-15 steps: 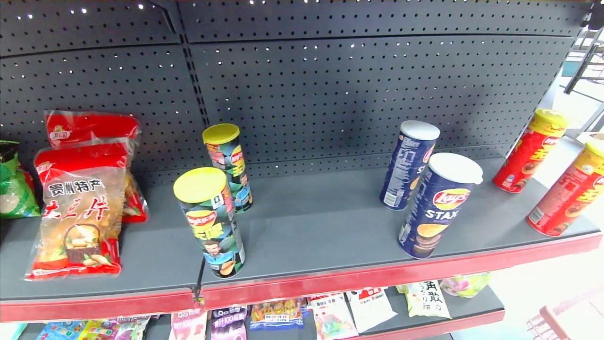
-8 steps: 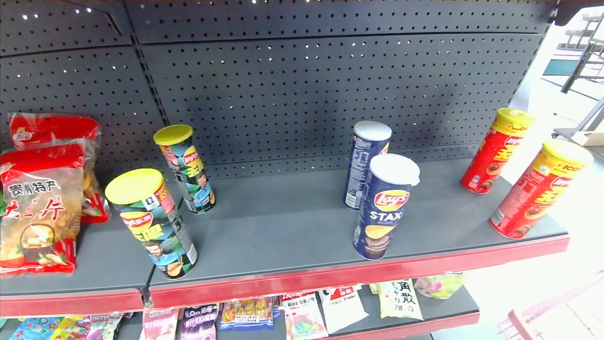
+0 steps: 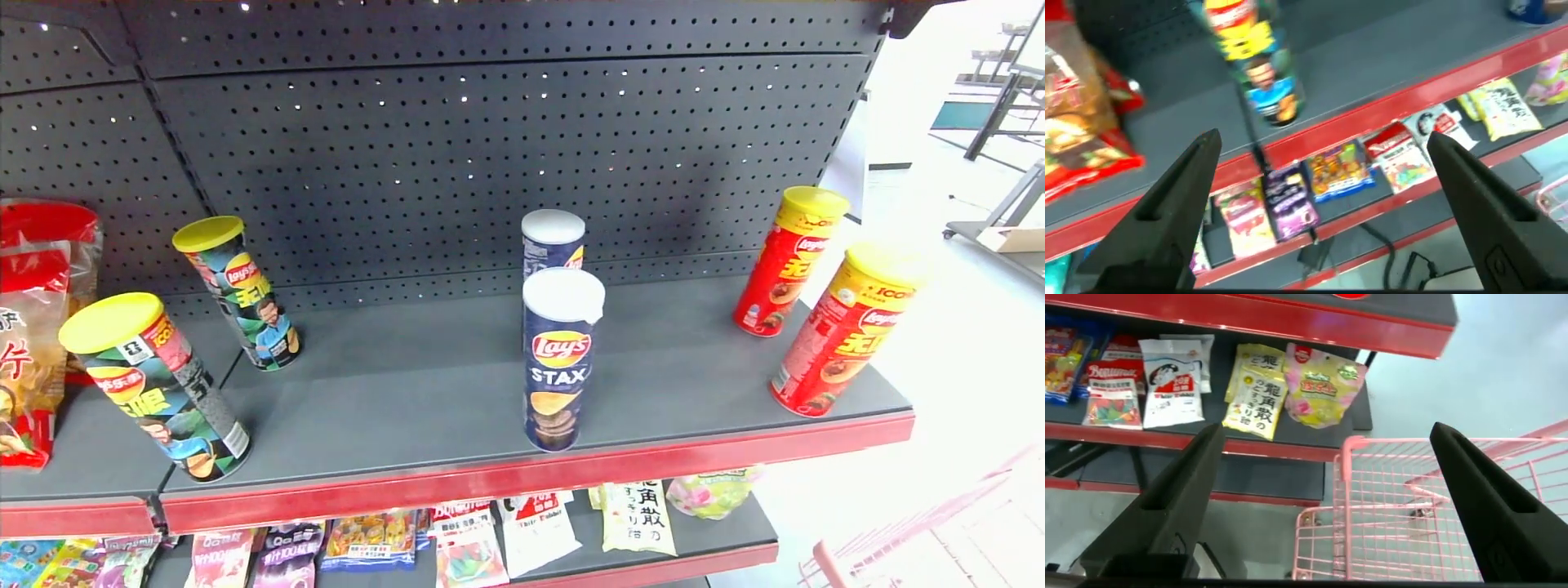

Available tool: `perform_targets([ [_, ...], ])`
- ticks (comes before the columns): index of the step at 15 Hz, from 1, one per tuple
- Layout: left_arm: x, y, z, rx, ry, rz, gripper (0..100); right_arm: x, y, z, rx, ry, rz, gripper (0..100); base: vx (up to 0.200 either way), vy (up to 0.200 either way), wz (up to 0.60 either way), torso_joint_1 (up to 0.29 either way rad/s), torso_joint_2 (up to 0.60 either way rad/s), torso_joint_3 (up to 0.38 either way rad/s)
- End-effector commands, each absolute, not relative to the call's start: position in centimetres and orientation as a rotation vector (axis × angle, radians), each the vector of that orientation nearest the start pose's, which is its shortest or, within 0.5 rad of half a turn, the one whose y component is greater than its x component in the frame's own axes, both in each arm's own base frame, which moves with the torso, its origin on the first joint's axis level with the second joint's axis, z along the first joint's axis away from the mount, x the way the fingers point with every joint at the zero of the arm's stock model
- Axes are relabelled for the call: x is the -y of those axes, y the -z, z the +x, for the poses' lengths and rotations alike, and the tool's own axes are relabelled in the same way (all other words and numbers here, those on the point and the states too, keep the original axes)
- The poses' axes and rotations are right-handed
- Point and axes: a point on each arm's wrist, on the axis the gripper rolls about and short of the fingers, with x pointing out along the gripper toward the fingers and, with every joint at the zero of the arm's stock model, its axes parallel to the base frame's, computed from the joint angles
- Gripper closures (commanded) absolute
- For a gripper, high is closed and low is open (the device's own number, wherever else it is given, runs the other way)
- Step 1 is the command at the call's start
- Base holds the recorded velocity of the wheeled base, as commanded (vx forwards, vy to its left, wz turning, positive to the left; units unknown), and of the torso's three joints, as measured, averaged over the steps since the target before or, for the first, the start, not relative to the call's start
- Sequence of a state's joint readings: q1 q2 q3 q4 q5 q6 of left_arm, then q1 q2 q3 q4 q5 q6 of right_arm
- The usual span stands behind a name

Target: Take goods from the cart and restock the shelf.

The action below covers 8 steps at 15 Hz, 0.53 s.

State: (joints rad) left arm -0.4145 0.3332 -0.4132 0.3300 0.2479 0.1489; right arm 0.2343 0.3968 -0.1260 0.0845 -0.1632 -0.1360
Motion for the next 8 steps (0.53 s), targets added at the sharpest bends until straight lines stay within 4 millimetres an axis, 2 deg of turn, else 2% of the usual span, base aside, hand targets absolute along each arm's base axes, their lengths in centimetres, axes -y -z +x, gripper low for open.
perform_targets([
  [1, -1.2, -16.0, -1.3, -0.227, 0.184, 0.232, 0, 0.2, -10.6, 0.8, -0.339, -0.096, -0.203, 0, 0.0, 0.0, 0.0, 0.0, 0.0, 0.0],
  [6, -1.7, -15.1, -2.3, -0.185, 0.142, 0.23, 0, 0.4, -10.6, 0.2, -0.286, -0.052, -0.186, 0, 0.0, 0.0, 0.0, 0.0, 0.0, 0.0],
  [7, -1.7, -14.5, -2.2, -0.213, 0.002, 0.212, 0, 0.5, -10.3, 0.1, -0.295, 0.027, -0.179, 0, 0.0, 0.0, 0.0, 0.0, 0.0, 0.0],
  [8, -1.7, -14.5, -2.2, -0.217, -0.035, 0.199, 0, 0.5, -10.3, 0.1, -0.294, 0.043, -0.174, 0, 0.0, 0.0, 0.0, 0.0, 0.0, 0.0],
])
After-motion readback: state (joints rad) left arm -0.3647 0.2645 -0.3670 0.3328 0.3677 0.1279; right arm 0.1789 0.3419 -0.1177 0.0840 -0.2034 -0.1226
